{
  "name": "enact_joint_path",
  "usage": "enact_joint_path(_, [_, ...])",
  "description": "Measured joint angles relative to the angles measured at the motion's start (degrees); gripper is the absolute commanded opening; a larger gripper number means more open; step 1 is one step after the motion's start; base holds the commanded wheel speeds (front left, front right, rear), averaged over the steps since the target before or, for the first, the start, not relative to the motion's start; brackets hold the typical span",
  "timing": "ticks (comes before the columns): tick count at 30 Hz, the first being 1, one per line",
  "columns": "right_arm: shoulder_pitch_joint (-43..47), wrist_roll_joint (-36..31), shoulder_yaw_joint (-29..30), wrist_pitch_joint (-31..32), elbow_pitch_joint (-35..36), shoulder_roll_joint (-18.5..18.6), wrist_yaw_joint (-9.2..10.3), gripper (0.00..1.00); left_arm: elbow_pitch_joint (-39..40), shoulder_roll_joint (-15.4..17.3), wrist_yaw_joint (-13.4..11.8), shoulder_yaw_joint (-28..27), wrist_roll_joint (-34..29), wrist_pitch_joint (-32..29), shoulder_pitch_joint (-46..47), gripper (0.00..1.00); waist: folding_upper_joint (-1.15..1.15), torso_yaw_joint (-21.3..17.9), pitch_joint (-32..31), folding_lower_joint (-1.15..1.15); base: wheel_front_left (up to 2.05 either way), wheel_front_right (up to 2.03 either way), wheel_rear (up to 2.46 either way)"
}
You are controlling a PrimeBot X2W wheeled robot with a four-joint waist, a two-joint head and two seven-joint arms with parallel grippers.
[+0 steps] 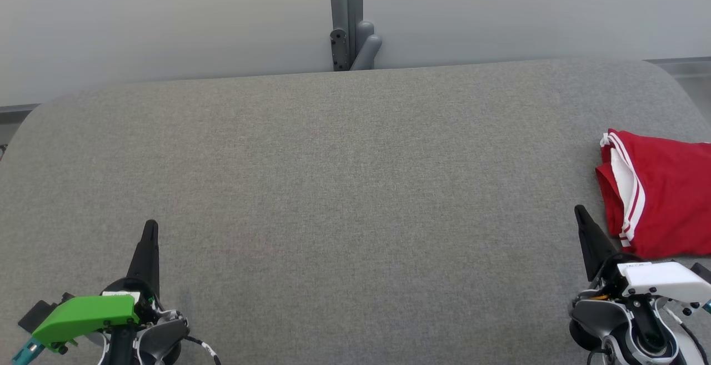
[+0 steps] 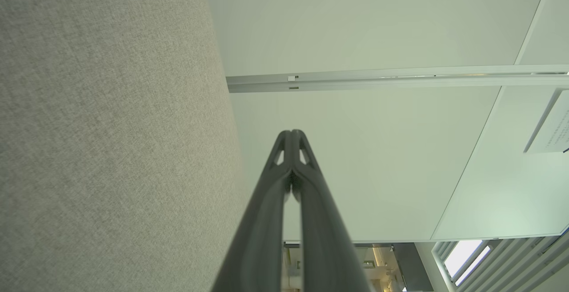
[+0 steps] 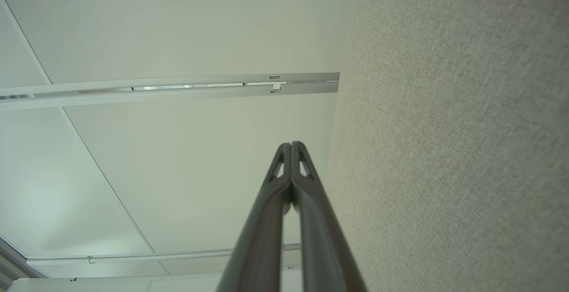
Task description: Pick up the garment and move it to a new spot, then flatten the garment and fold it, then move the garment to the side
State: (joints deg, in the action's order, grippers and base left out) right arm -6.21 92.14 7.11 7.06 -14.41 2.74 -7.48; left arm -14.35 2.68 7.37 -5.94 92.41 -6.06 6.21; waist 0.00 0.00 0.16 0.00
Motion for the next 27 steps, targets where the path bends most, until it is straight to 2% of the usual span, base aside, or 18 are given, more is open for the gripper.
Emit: enact_joint_path(27, [0.0, 0.0, 0.0, 0.0, 0.0, 0.0, 0.0, 0.0, 0.0, 0.0, 0.0, 0.0, 0.0, 0.0, 0.0, 0.0, 0.0, 0.0, 0.0, 0.0, 0.0, 0.0, 0.0])
